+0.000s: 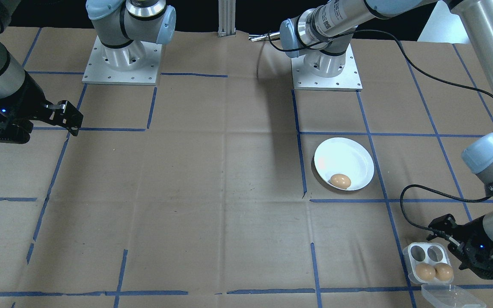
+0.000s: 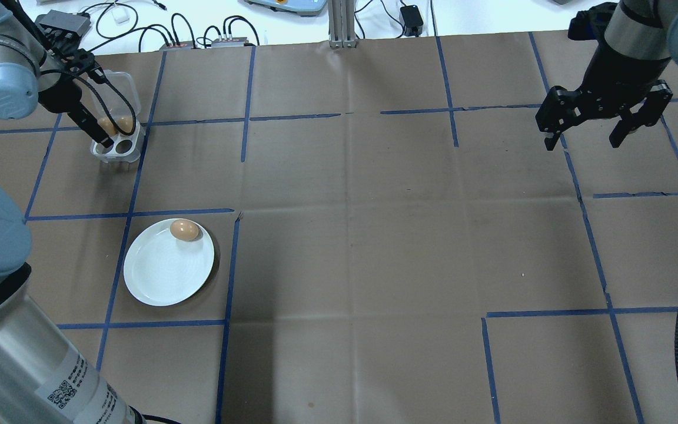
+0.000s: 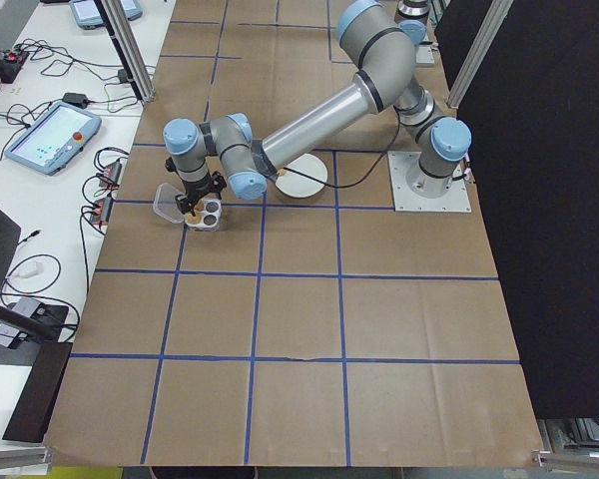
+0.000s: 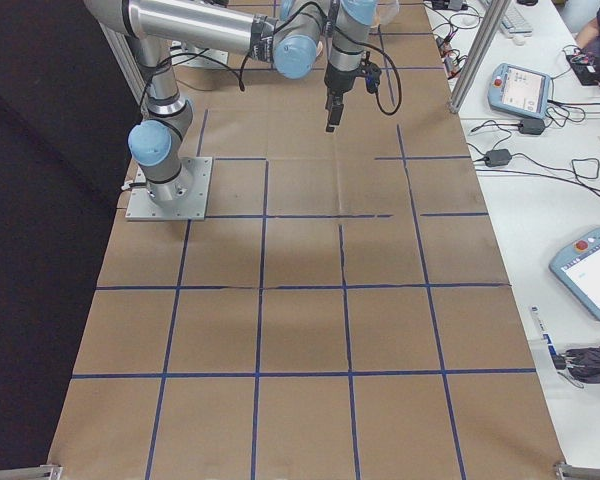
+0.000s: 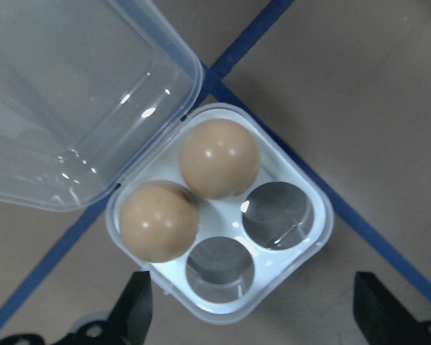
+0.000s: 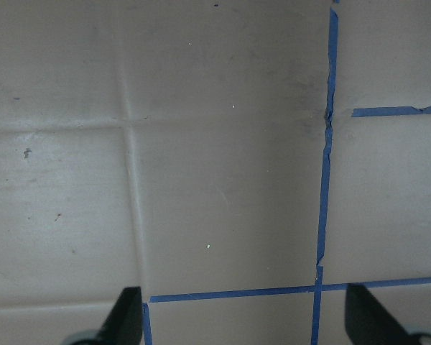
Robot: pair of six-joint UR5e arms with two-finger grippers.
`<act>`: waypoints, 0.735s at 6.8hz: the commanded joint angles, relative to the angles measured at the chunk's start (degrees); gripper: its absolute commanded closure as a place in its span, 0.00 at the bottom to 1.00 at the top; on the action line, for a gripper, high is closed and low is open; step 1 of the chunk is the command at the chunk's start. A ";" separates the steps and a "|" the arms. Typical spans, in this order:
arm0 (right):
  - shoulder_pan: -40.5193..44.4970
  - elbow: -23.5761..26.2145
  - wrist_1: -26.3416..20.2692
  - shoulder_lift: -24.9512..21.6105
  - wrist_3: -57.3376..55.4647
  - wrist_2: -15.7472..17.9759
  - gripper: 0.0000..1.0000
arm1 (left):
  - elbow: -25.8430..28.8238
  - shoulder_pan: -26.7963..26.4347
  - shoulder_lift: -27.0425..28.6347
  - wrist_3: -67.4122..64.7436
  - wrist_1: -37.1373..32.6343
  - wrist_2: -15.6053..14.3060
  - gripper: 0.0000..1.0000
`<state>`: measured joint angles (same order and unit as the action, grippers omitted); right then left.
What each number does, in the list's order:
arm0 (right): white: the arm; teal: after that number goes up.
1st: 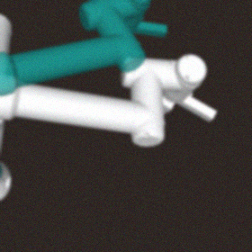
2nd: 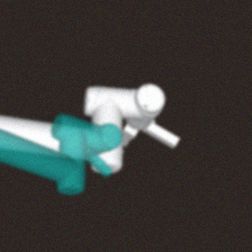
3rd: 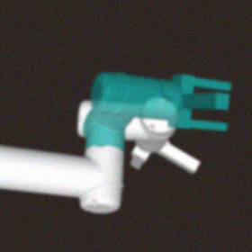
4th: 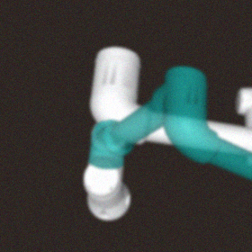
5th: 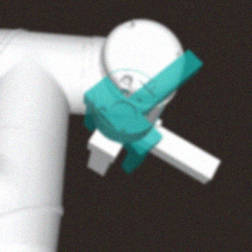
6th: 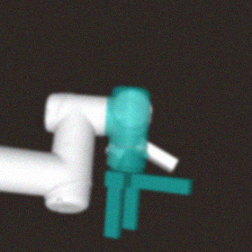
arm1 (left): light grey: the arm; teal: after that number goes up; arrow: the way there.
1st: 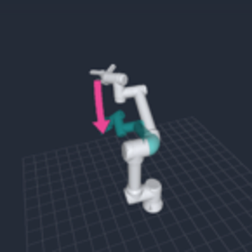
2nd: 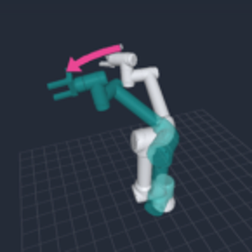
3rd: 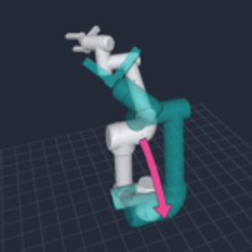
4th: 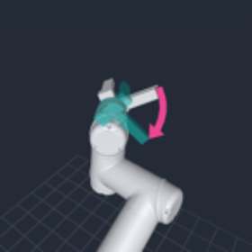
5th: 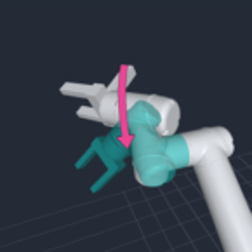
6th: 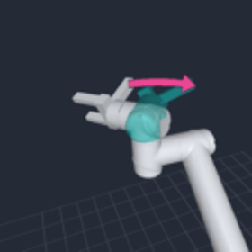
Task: Place egg on plate
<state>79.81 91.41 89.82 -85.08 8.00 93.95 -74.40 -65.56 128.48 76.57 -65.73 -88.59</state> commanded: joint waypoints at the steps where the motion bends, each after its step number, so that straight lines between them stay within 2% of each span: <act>1: 0.00 0.00 0.00 0.00 0.00 0.00 0.00 | 4.85 0.52 2.81 5.69 0.17 0.08 0.02; 5: 0.00 0.00 0.00 0.00 0.00 0.00 0.00 | 5.14 -0.18 4.76 10.27 0.25 0.87 0.02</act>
<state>79.80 91.41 89.82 -85.08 8.00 93.95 -69.33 -65.71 132.92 86.35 -65.49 -87.78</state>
